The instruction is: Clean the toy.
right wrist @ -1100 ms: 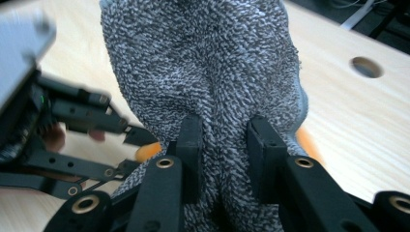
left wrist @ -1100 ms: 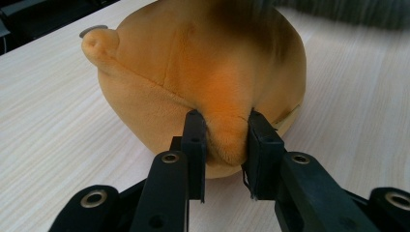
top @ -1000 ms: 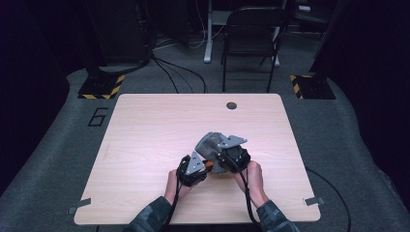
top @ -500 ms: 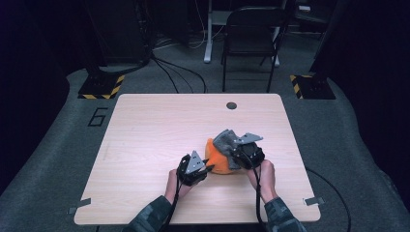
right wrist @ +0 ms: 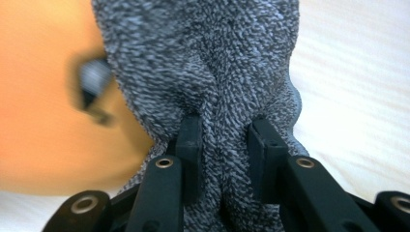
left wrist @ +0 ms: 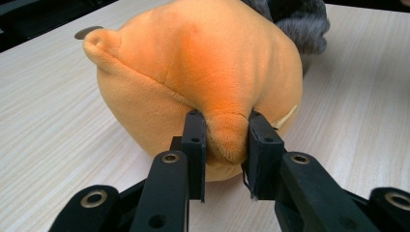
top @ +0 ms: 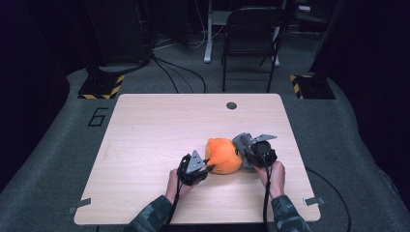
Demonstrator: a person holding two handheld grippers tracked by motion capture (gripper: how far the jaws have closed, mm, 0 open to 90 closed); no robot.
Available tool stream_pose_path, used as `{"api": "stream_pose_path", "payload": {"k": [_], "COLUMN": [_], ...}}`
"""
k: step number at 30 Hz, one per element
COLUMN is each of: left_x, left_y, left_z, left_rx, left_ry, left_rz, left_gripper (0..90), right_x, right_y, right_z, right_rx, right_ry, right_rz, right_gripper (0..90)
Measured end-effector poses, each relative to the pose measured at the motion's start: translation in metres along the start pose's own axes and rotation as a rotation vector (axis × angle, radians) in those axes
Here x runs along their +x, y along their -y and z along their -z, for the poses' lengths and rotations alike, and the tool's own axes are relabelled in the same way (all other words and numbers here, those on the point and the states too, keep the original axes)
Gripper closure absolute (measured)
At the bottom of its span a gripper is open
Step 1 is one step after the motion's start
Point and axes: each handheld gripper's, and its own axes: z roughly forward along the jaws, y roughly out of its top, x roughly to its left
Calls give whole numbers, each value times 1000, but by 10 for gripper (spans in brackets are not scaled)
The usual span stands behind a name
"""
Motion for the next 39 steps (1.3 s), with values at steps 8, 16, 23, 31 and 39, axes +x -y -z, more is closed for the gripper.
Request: {"api": "stream_pose_path", "payload": {"k": [8,16,23,31,39], "left_x": [2,2,3,5,11], "left_y": [1,1,2,2,3], "left_z": [1,0,0,-2,4], "left_rx": [2,-3,-4,-1,1], "left_ry": [-2,1,4,12,31], "left_rz": [6,16,25,-6,-46], "left_gripper": [731,728,724,673,362], "right_x": [-12,-18,25,39,38], "right_y": [19,-8,-26,-14,-14], "right_z": [-26,35,54,18,16], "right_rx": [75,-84,-147,-70,-69], "right_ry": [-11,-3,-108,-74,-75], "right_rz": [-30,-61,50,102,105], "right_gripper": [699,721,724,734,734]}}
